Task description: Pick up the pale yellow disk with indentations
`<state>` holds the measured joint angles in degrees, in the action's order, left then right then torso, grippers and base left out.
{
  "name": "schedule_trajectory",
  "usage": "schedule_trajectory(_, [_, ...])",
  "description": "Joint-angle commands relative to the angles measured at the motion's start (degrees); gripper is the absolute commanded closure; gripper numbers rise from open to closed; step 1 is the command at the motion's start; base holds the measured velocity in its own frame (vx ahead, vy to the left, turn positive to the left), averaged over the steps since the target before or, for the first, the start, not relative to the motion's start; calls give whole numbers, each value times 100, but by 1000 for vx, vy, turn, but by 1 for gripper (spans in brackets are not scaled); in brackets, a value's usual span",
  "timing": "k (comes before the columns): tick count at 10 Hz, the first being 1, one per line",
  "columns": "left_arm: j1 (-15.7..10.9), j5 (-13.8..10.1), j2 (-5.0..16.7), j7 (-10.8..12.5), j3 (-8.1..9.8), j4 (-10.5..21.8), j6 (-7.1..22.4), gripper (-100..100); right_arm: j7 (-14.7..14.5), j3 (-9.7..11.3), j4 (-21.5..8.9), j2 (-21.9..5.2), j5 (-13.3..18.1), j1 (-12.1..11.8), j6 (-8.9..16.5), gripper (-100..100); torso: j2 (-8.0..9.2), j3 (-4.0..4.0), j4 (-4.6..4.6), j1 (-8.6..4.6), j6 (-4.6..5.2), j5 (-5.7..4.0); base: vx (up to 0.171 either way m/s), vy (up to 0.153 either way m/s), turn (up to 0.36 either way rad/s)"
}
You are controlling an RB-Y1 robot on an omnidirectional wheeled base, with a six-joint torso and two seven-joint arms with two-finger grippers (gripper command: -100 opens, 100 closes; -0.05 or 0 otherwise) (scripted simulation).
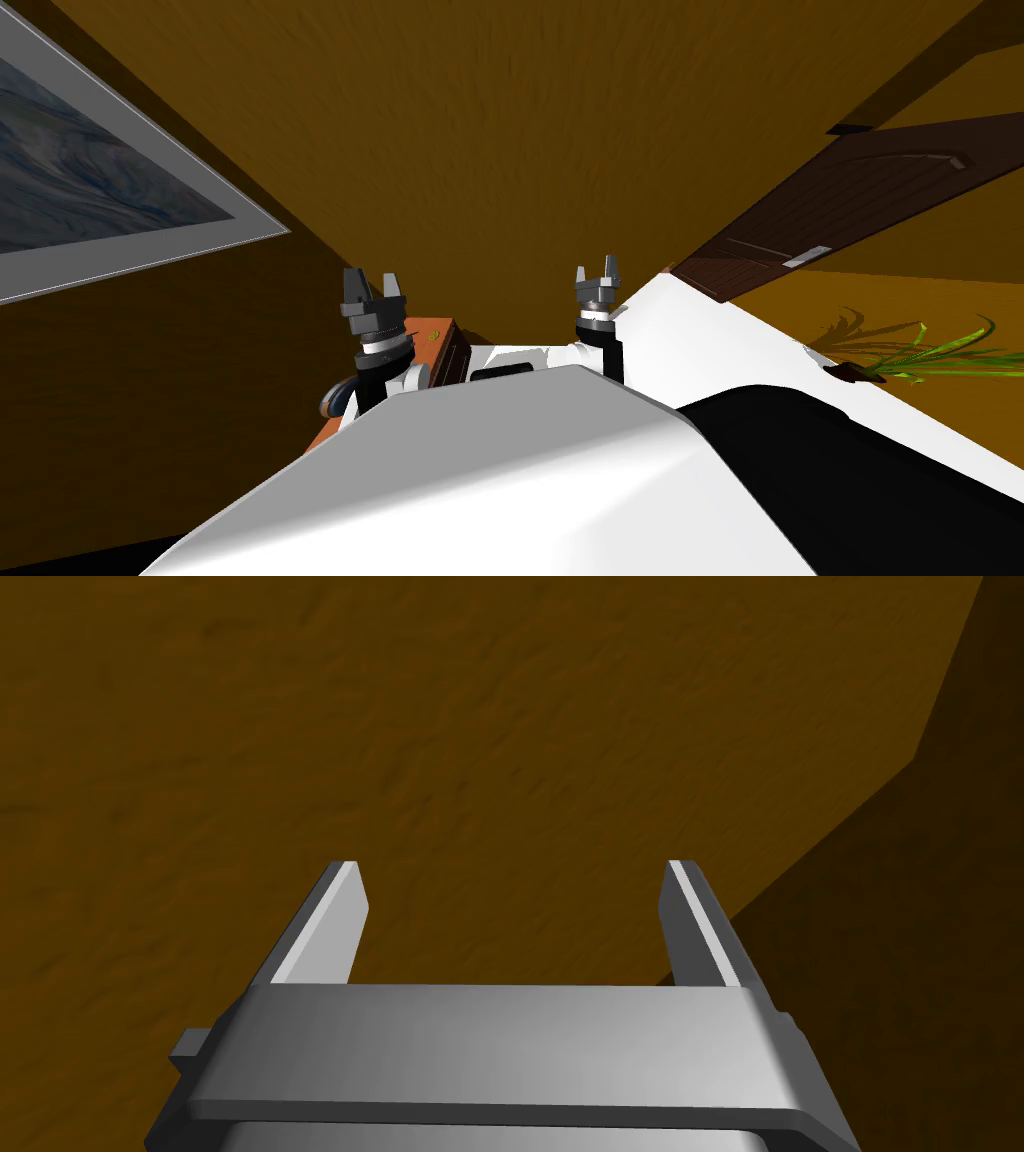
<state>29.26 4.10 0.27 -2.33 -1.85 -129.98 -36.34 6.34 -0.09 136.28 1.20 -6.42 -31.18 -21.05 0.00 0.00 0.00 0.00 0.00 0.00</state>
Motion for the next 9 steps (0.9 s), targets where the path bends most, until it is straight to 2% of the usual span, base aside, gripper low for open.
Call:
schedule_trajectory(1, [-146,-97,233,-40,-19,230,231,-100,0,0,0,0,0,0,0,0,0,0,0,0,0,0,-27,2,-98])
schedule_trajectory(2, [-146,-97,233,-40,-19,230,231,-100,0,0,0,0,0,1,0,0,7,3,1,3,2,1,-37,5,-42])
schedule_trajectory(6, [-503,-326,584,-158,-9,819,782,-100,0,0,0,0,0,0,0,0,10,6,2,4,1,1,-30,7,-36])
schedule_trajectory(7, [-503,-326,584,-158,-9,871,801,-100,0,0,0,0,0,0,0,0,8,5,2,6,1,2,-17,9,-26])
schedule_trajectory(9, [-761,-478,770,-247,30,1226,1184,-100,0,0,0,0,0,0,0,0,3,2,1,4,0,1,-7,7,-33])
